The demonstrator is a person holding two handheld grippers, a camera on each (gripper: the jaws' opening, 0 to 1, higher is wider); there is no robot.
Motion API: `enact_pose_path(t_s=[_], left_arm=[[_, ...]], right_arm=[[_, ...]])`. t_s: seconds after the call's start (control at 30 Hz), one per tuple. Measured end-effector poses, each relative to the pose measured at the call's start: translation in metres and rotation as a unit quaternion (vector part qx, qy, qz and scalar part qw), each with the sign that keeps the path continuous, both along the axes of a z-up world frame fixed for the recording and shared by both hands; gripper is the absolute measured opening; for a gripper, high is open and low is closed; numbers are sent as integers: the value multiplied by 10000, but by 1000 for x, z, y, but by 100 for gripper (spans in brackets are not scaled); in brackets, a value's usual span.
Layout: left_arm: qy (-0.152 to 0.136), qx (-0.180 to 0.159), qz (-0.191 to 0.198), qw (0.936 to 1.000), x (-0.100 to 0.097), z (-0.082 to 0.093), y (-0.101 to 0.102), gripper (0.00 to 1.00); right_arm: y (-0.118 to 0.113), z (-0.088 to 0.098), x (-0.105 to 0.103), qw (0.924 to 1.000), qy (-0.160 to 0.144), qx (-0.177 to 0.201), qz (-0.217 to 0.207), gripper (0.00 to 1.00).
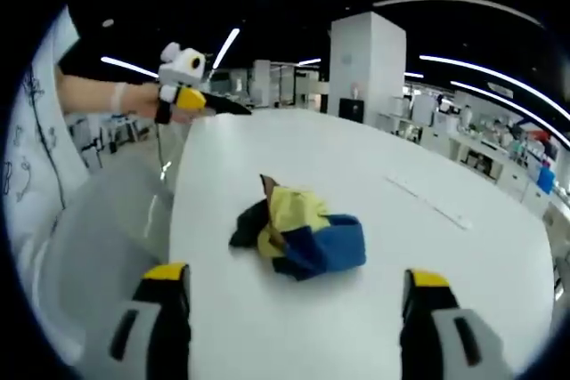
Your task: Fold the garment on the visible template until the final outline fits inside the template.
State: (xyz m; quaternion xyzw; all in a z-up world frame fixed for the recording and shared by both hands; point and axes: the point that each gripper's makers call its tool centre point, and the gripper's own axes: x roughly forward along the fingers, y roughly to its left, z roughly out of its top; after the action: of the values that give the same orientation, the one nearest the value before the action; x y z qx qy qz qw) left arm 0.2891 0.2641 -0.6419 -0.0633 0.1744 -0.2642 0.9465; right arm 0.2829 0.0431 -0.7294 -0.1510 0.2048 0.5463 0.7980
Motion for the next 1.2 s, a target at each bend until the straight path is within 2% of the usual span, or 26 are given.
enact_pose_path(t_s=[0.13,0.23,0.3,0.37,0.47,0.57,0.63,0.73,0.9,1.0,1.2], left_arm=[[46,4,-166,9999,-9,0,-13,89],[102,207,-311,9992,-15,-7,-17,90],[132,306,-472,9983,-22,-10,-26,92],[173,600,-681,9957,-27,-17,-26,94],[170,696,-798,9942,-32,-20,-31,95],[140,706,-843,9938,-34,-22,-31,91],[130,870,-1004,9910,-37,-30,-32,89],[158,1185,-1225,9852,-38,-42,-30,90],[164,1222,-1332,9834,-35,-47,-24,92],[80,1195,-1305,9842,-32,-44,-19,92],[-14,1185,-1351,9837,-31,-43,-17,90]], right_arm=[[-4,0,-6,10000,43,49,-1,100],[-6,-1,-10,9999,114,86,-58,100],[-6,-3,-13,9998,134,77,-89,100],[-6,-2,-16,9998,129,67,-143,100],[-2,1,-21,9996,188,158,-168,100],[-1,-1,-24,9998,169,-15,-113,100],[0,2,-24,9998,153,-45,-143,100],[1,6,-22,9991,304,87,-292,100],[2,11,-12,9992,206,-39,-354,100],[6,16,-8,9992,151,-61,-373,100],[6,10,-5,9987,-57,-439,-258,98]])
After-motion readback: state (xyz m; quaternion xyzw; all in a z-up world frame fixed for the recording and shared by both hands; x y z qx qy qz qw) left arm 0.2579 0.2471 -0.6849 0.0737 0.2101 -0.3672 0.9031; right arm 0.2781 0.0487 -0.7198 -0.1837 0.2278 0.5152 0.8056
